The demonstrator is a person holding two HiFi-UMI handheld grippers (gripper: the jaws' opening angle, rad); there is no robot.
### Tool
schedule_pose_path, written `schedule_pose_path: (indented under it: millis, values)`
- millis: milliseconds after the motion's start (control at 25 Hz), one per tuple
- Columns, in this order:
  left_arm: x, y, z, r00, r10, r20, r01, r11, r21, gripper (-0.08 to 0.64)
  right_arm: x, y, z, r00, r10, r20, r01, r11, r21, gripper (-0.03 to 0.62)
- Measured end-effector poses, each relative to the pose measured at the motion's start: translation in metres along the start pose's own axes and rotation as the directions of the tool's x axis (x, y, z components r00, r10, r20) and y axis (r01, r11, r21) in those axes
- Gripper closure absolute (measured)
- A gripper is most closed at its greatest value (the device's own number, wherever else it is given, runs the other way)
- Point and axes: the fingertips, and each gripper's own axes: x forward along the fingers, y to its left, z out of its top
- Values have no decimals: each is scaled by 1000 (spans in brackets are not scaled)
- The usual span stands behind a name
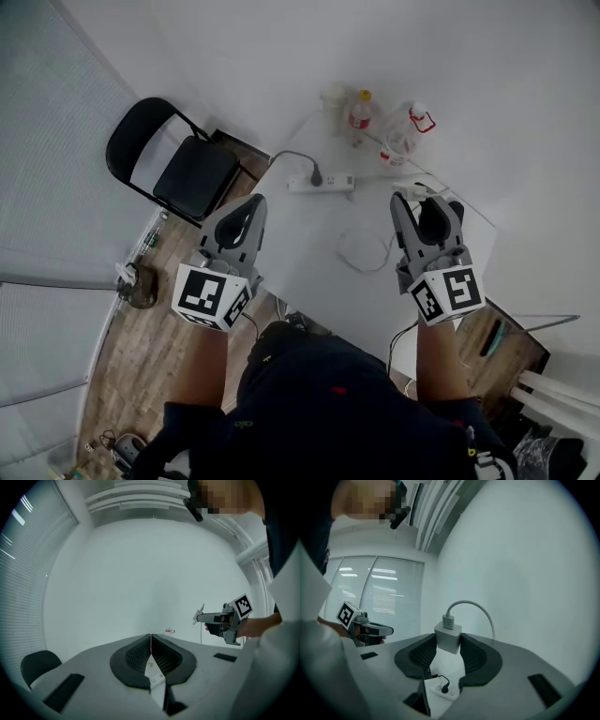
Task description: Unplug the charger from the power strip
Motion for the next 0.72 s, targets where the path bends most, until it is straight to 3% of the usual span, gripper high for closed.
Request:
schedule_pose_path:
  millis: [240, 720]
  values:
    - [-5, -4, 13, 1000, -2, 30, 2, 1000, 20, 537, -10, 0, 6, 1000, 1, 9, -1, 1000, 0, 425]
    - [0, -14, 8, 999, -52, 5, 52, 999, 15, 537, -10, 4, 4, 1000, 1, -3, -1, 1000, -10, 425]
